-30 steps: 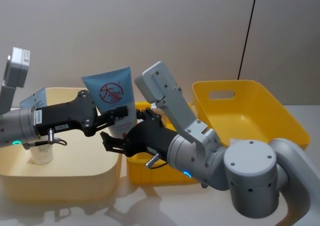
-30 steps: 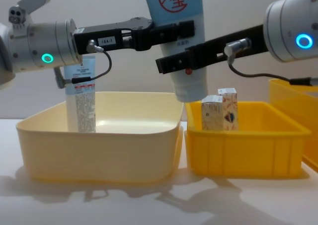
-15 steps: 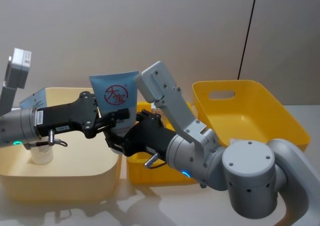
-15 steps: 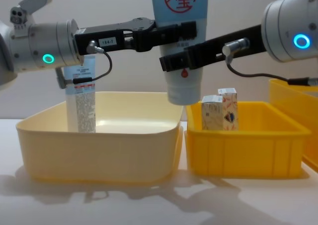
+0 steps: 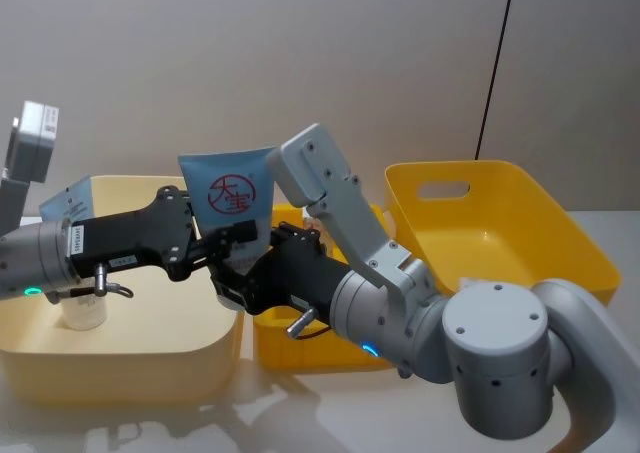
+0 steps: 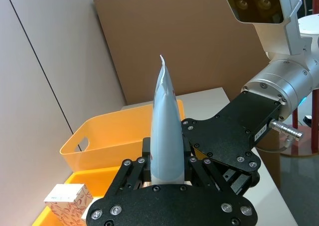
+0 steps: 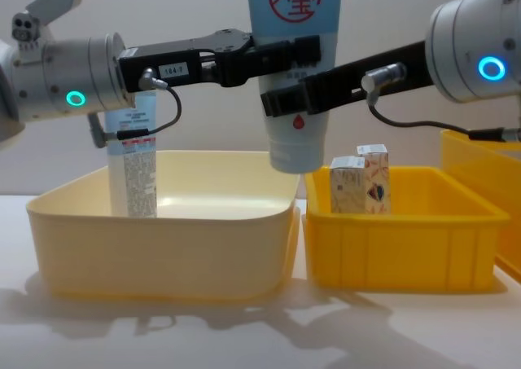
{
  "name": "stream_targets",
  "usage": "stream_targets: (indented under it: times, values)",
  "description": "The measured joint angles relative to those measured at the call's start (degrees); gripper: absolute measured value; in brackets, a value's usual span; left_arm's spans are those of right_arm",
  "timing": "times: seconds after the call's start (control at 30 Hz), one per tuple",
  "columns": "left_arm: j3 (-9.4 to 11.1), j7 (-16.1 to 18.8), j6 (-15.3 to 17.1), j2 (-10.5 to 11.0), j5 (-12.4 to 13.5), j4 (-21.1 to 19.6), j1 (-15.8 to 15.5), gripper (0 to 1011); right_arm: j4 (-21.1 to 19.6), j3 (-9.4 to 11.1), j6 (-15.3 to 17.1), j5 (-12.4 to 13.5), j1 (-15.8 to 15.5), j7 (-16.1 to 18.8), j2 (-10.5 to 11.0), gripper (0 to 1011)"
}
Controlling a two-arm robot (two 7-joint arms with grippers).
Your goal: Bimanual collaborative sorting of washing and personal care products
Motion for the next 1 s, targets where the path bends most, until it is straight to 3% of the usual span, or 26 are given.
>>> stream_targets:
  times: [0.53,1.0]
  values:
    - [-0.01,0.52,-0.17,0.26,-0.13,-0.52,0.39,302,0.00,0.03,0.00,0.01,0.00,-0.03,-0.07,556]
    - [-0.01,0.65,-0.21,0.34,-0.13,-0.65,0.47,303,-0.01,0.04,0.00,0.00,0.00,-0.03,-0.07,549]
